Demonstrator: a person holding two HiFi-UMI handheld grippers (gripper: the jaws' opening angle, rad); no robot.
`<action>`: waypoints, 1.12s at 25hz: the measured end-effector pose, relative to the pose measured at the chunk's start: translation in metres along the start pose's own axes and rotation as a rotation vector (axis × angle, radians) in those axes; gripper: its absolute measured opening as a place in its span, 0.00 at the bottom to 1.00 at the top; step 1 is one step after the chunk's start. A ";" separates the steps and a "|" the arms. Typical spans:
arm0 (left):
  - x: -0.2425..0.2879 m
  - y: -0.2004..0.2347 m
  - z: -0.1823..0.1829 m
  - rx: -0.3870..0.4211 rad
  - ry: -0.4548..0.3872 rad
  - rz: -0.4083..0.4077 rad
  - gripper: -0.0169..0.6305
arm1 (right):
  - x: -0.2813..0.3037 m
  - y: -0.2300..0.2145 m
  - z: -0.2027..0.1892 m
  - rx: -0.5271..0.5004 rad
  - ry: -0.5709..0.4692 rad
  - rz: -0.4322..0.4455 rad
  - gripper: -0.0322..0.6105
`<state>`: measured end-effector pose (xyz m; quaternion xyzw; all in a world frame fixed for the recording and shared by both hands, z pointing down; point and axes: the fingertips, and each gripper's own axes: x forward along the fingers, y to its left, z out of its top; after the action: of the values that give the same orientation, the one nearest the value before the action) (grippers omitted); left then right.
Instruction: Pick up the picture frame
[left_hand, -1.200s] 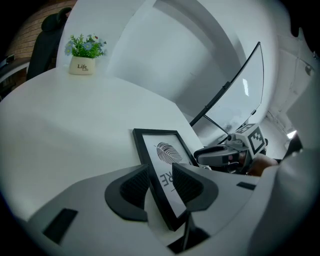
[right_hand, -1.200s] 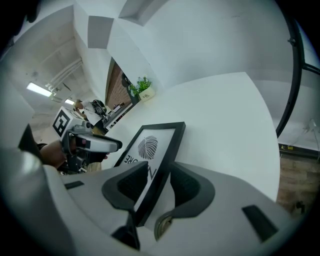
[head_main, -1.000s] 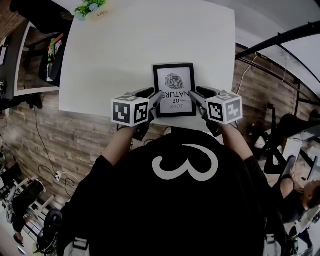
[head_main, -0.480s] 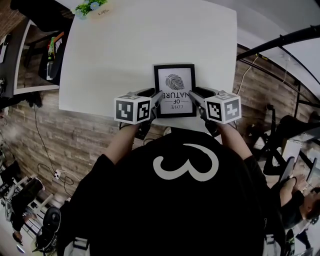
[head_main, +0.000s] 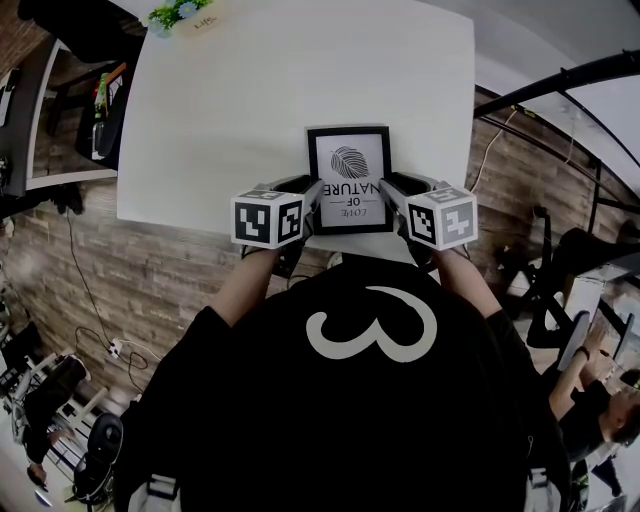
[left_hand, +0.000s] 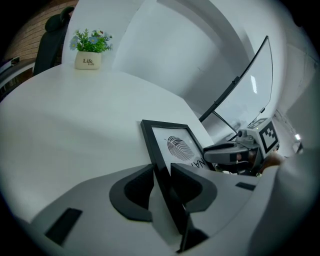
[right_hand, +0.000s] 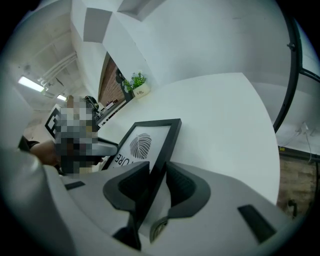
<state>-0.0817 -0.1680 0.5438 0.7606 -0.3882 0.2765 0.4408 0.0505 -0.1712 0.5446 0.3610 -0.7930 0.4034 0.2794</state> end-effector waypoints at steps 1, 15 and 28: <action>0.000 0.000 0.000 -0.002 -0.001 -0.001 0.20 | 0.000 0.000 0.000 -0.001 -0.003 -0.010 0.23; 0.001 0.000 0.004 0.019 -0.025 0.005 0.19 | 0.002 -0.002 0.000 0.030 -0.003 -0.030 0.22; 0.001 -0.001 0.003 -0.008 -0.004 0.029 0.18 | -0.001 -0.003 0.002 0.072 -0.040 -0.044 0.20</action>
<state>-0.0797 -0.1711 0.5428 0.7536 -0.4011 0.2797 0.4392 0.0532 -0.1733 0.5442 0.3964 -0.7752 0.4181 0.2590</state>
